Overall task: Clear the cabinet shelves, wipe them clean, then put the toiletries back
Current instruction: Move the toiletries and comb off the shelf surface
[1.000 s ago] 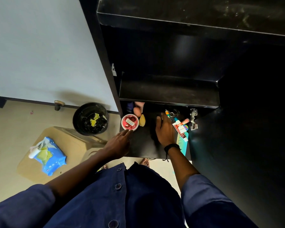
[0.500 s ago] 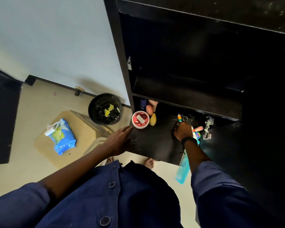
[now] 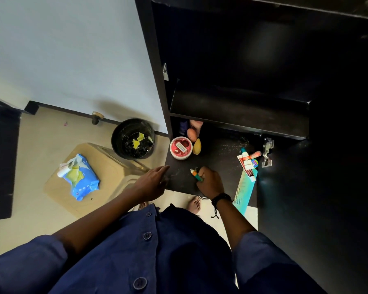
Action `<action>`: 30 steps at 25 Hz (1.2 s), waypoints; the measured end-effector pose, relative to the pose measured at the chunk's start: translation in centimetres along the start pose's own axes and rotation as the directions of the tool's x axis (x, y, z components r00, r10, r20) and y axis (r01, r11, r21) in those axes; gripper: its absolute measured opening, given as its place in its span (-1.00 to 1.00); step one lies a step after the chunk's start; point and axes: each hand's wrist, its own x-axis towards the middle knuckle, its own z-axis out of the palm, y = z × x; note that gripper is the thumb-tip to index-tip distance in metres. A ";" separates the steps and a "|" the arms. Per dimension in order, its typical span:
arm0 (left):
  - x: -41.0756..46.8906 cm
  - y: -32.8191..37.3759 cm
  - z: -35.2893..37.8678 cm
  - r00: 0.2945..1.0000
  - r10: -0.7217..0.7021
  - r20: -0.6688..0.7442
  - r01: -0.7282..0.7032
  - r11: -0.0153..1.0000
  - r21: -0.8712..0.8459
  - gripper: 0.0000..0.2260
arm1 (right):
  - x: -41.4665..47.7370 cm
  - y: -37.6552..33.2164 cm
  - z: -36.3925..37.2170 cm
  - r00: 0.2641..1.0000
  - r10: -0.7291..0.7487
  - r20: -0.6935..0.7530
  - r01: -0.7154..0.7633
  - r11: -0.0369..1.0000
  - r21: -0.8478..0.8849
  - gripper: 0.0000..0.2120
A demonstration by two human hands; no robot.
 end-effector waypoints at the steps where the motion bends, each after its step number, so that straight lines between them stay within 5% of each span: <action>1: -0.2 -0.1 -0.1 1.000 0.004 -0.001 -0.004 1.000 0.001 -0.46 | -0.3 -0.8 0.7 1.000 -0.018 0.001 0.018 0.999 0.039 -0.79; 9: -2.3 -2.9 -0.5 1.000 0.001 -0.019 -0.001 1.000 -0.004 -0.47 | 0.7 -5.4 3.3 0.996 -0.066 -0.057 0.071 0.994 0.080 -0.86; 19: -1.8 -2.8 -0.5 0.999 0.023 0.032 -0.023 1.000 -0.016 -0.45 | -0.5 -3.9 3.4 0.982 0.093 -0.165 -0.070 0.988 0.136 -0.61; 23: -0.5 -0.8 -0.4 0.997 0.072 0.014 -0.072 0.997 -0.023 -0.40 | -1.0 -1.3 -0.6 0.904 0.157 -0.398 -0.128 0.987 0.099 -0.62; 26: 0.5 0.3 -0.3 0.995 0.099 0.009 -0.099 0.995 0.011 -0.35 | -0.6 1.1 -4.5 0.769 0.189 -0.611 -0.254 0.967 -0.021 -0.56; 30: 1.5 1.4 -0.2 0.994 0.106 -0.008 -0.106 0.994 0.041 -0.35 | 1.0 4.4 -8.5 0.784 0.265 -0.561 -0.382 0.919 -0.101 -0.38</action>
